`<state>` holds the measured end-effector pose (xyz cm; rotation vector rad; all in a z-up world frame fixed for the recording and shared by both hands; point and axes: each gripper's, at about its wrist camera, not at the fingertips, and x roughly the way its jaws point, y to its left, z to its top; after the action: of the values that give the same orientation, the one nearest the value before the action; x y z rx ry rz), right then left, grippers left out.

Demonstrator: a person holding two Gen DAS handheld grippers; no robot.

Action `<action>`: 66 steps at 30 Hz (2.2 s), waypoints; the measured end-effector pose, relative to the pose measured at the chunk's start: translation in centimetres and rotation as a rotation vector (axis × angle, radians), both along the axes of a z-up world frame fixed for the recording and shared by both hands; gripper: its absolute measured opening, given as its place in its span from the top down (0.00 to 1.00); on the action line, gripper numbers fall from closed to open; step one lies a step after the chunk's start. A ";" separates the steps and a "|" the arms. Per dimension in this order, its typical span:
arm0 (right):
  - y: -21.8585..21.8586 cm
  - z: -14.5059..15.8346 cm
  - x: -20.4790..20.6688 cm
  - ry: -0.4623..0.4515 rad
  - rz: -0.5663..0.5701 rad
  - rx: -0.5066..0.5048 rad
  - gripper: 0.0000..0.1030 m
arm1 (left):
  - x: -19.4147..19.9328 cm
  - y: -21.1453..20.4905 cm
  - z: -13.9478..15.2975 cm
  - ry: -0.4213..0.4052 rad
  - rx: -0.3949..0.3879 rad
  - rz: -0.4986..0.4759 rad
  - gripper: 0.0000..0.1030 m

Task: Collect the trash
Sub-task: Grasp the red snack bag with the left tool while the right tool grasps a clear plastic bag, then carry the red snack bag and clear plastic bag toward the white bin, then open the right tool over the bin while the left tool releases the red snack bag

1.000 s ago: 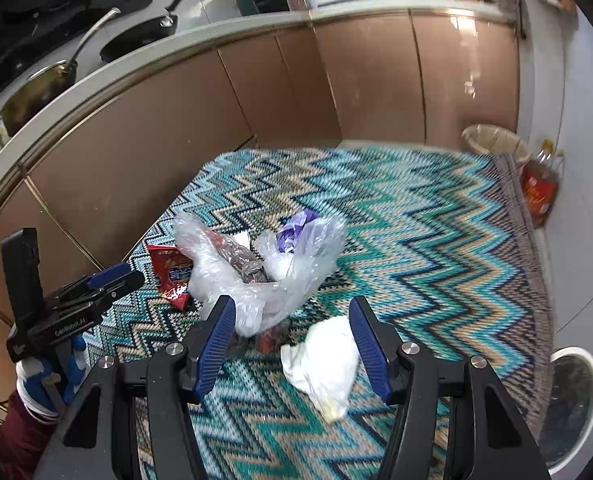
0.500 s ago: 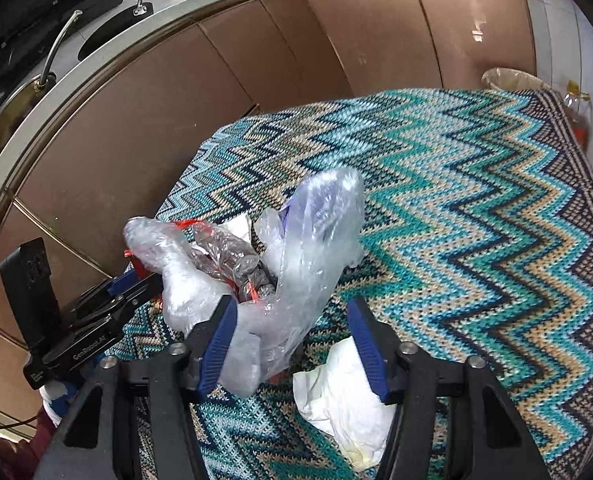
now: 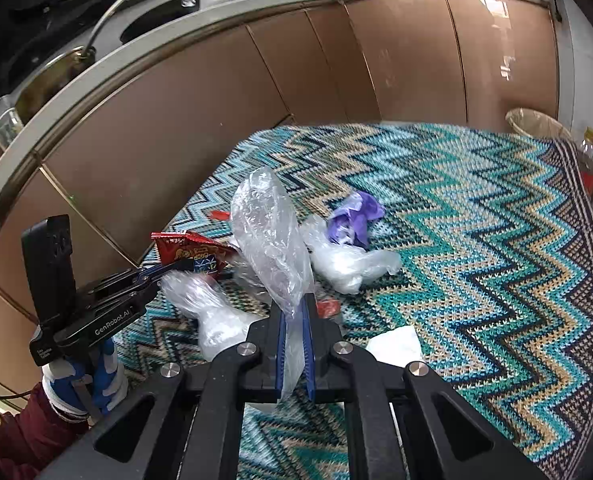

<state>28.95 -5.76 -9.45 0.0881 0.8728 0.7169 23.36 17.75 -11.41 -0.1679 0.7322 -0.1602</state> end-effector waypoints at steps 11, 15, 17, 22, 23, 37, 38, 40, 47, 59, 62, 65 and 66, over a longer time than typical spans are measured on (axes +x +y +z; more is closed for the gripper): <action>-1.1 3.4 -4.5 -0.090 -0.017 0.014 0.93 | -5.7 1.8 3.0 -0.049 -0.004 0.057 0.95; -2.2 4.7 -6.5 -0.126 -0.035 0.018 0.93 | -7.8 2.1 4.4 -0.083 -0.004 0.068 0.95; -2.8 5.4 -7.6 -0.143 -0.045 0.022 0.93 | -9.0 2.1 5.3 -0.106 -0.005 0.067 0.95; -4.7 7.4 -10.8 -0.204 -0.084 0.032 0.93 | -11.8 1.3 7.6 -0.163 -0.008 0.052 0.95; -5.0 7.7 -11.4 -0.213 -0.091 0.034 0.93 | -12.3 1.2 8.0 -0.171 -0.013 0.048 0.95; -15.2 9.8 -19.2 -0.341 -0.285 0.089 0.93 | -15.5 -7.5 11.7 -0.219 -0.001 -0.118 0.95; -16.1 9.8 -19.5 -0.348 -0.305 0.090 0.93 | -15.3 -8.4 11.8 -0.213 0.005 -0.137 0.95; -18.4 9.5 -20.1 -0.358 -0.356 0.096 0.93 | -15.0 -10.2 11.8 -0.201 0.016 -0.171 0.95; -26.6 7.2 -20.9 -0.360 -0.557 0.095 0.93 | -11.9 -19.2 11.3 -0.136 0.052 -0.351 0.95; -36.9 0.9 -16.7 -0.227 -0.785 0.003 0.93 | -4.1 -38.9 6.7 -0.014 0.165 -0.655 0.95; -38.9 -0.6 -14.5 -0.191 -0.822 -0.027 0.93 | -2.0 -43.2 4.8 0.029 0.168 -0.695 0.95; -40.3 -2.1 -12.6 -0.157 -0.844 -0.043 0.92 | -0.3 -46.7 2.8 0.057 0.194 -0.720 0.95; -40.5 -2.4 -12.1 -0.149 -0.847 -0.043 0.92 | 0.1 -47.5 2.3 0.066 0.197 -0.725 0.95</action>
<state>16.86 -46.22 -11.80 0.3376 0.6225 -0.0887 23.48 -29.72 -9.11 0.2906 0.8456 -0.7720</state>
